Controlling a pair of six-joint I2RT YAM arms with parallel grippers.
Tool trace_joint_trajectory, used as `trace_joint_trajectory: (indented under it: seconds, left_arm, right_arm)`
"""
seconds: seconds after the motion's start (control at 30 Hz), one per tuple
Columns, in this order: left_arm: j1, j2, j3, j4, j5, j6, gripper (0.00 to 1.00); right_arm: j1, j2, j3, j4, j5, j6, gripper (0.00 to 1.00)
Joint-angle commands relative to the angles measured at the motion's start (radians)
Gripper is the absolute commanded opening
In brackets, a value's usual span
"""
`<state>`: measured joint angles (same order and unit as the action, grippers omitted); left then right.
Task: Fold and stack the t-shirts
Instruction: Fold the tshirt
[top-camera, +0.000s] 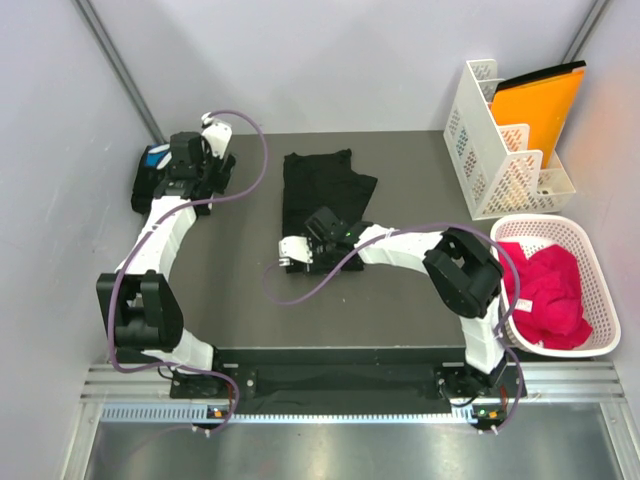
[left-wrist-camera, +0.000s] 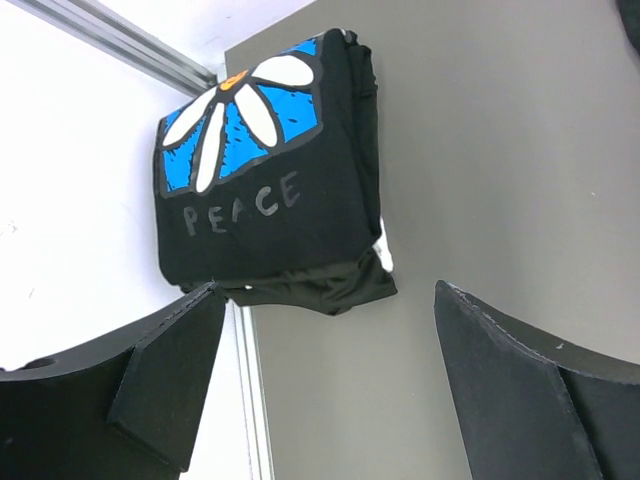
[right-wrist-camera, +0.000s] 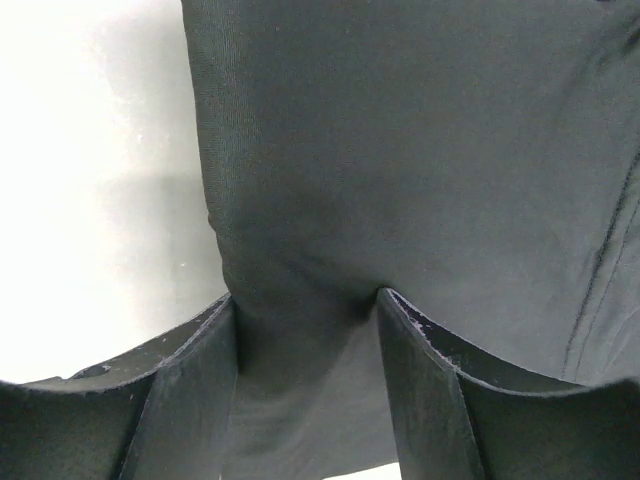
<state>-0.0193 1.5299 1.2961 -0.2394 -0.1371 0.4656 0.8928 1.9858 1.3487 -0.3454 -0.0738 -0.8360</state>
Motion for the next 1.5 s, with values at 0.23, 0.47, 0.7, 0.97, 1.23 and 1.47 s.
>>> trace_joint_trajectory:
  seconds: [0.23, 0.47, 0.7, 0.97, 1.23, 1.47]
  left_arm:
    - [0.037, -0.008, 0.058, 0.071, 0.017, 0.015, 0.91]
    - [0.050, -0.010, 0.055, 0.072, 0.027, 0.025, 0.91]
    - [0.061, 0.001, 0.058, 0.088, 0.036, 0.053, 0.92]
    - [0.064, 0.015, 0.062, 0.092, 0.045, 0.053, 0.92]
    - [0.067, 0.009, 0.080, 0.077, 0.060, 0.050, 0.93]
    - [0.065, 0.003, 0.097, 0.069, 0.074, 0.039, 0.93]
  right_arm:
    - [0.012, 0.042, 0.009, 0.031, 0.014, 0.005, 0.51]
    - [0.011, 0.041, 0.020, -0.064, -0.043, -0.044, 0.11]
    - [0.011, -0.021, 0.125, -0.375, -0.210, -0.132, 0.08]
    - [0.011, -0.045, 0.306, -0.737, -0.328, -0.202, 0.06]
    - [0.027, -0.068, 0.472, -0.986, -0.451, -0.226, 0.00]
    - [0.078, -0.128, 0.503, -1.017, -0.399, -0.176, 0.00]
